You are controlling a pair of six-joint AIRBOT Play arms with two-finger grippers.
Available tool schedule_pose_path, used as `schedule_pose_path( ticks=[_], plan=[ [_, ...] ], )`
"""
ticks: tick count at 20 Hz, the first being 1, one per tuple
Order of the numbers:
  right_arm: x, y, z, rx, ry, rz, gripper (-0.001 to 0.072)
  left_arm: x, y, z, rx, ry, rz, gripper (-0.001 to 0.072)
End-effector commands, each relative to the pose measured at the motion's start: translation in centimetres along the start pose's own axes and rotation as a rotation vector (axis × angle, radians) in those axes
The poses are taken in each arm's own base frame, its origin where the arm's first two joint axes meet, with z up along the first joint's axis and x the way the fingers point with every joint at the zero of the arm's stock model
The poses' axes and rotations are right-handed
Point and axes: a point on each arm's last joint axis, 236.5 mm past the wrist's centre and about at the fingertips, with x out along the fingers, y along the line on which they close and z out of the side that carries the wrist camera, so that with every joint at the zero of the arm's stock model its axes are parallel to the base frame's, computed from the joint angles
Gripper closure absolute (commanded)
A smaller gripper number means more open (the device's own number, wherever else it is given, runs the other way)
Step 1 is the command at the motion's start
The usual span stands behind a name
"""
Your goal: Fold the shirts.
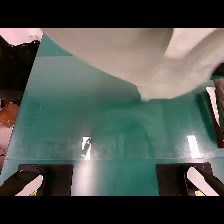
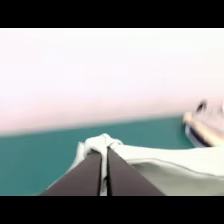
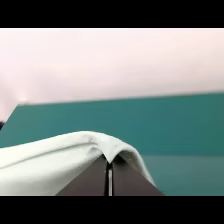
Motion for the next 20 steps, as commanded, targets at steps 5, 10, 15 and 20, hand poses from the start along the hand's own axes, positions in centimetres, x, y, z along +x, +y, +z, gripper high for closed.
schedule_pose_path(
  ticks=[5, 10, 15, 20],
  plan=[
    [-7.1, 1.0, 4.1, -0.078, -0.231, -0.183, 0.0696, -11.3, -4.5, 8.3, 0.068, -0.296, -0.038, 0.0683],
    [-5.5, 0.7, 3.5, -0.066, -0.141, -0.138, 0.0697, -6.1, -1.7, 1.2, 0.027, -0.057, 0.005, 0.0683],
    [3.5, -3.4, -5.0, 0.204, 0.272, 0.016, 0.0697, 3.9, 4.9, -16.8, -0.086, 0.437, 0.097, 0.0683],
    [14.8, -9.6, -23.4, 0.230, 0.802, -0.141, 0.0697, 9.2, 10.8, -37.1, -0.204, 0.918, 0.187, 0.0683]
  ],
)
